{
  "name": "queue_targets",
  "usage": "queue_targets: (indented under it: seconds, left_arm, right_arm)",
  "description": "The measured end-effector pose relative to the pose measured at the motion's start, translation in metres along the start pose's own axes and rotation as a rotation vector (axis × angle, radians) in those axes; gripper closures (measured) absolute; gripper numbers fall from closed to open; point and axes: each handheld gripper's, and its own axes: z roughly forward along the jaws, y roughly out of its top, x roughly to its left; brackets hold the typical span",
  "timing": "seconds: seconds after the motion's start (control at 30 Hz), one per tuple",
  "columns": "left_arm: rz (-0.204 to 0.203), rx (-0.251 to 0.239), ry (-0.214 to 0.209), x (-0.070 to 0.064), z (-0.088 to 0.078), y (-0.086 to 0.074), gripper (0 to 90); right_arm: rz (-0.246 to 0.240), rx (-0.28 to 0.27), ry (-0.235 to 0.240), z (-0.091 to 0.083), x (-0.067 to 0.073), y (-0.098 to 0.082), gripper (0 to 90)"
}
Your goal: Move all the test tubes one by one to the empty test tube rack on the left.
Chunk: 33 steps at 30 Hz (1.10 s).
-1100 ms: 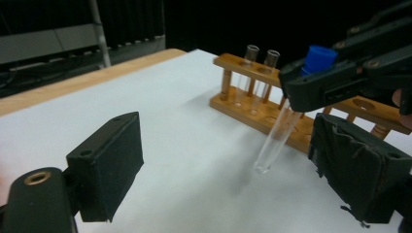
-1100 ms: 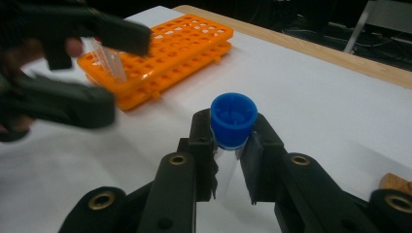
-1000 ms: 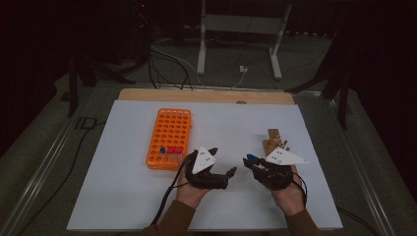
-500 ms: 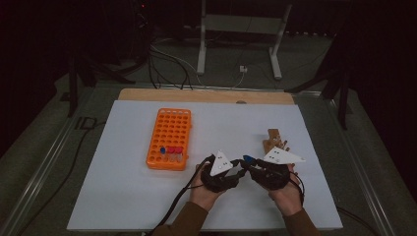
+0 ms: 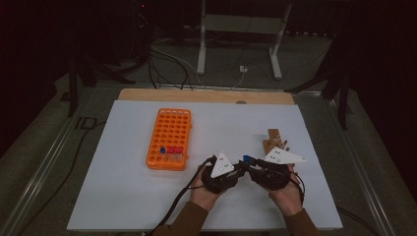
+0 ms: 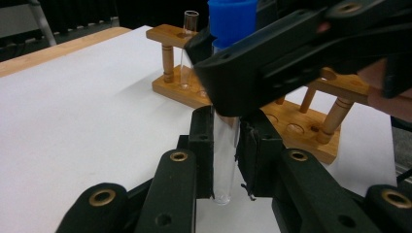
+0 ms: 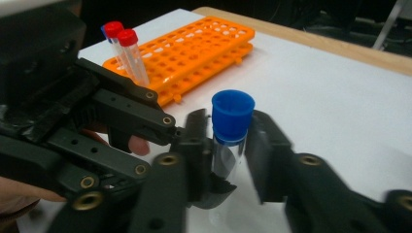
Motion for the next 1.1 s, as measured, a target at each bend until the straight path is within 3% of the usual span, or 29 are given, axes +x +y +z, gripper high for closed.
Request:
queue_targets:
  seconds: [0.17,0.37,0.7,0.87,1.1]
  left_arm:
    - [-0.009,0.011,0.022,0.004,-0.002,0.000,77.9]
    - [-0.021,0.001,0.044,0.009,-0.008,0.000,77.9]
    - [-0.046,-0.021,0.083,0.018,-0.032,-0.003,77.9]
    - [-0.056,-0.028,0.107,0.023,-0.049,-0.007,77.8]
    - [-0.034,-0.005,0.133,0.033,-0.070,-0.009,77.8]
  right_arm:
    - [0.024,-0.044,0.003,-0.007,-0.004,0.003,38.8]
    - [0.051,-0.065,-0.048,-0.014,-0.010,0.006,14.6]
    - [0.049,-0.063,-0.090,-0.017,-0.016,0.004,0.1]
    - [0.052,-0.064,-0.122,-0.018,-0.018,0.003,0.0]
    - [0.069,-0.096,-0.155,-0.028,-0.027,0.006,0.0]
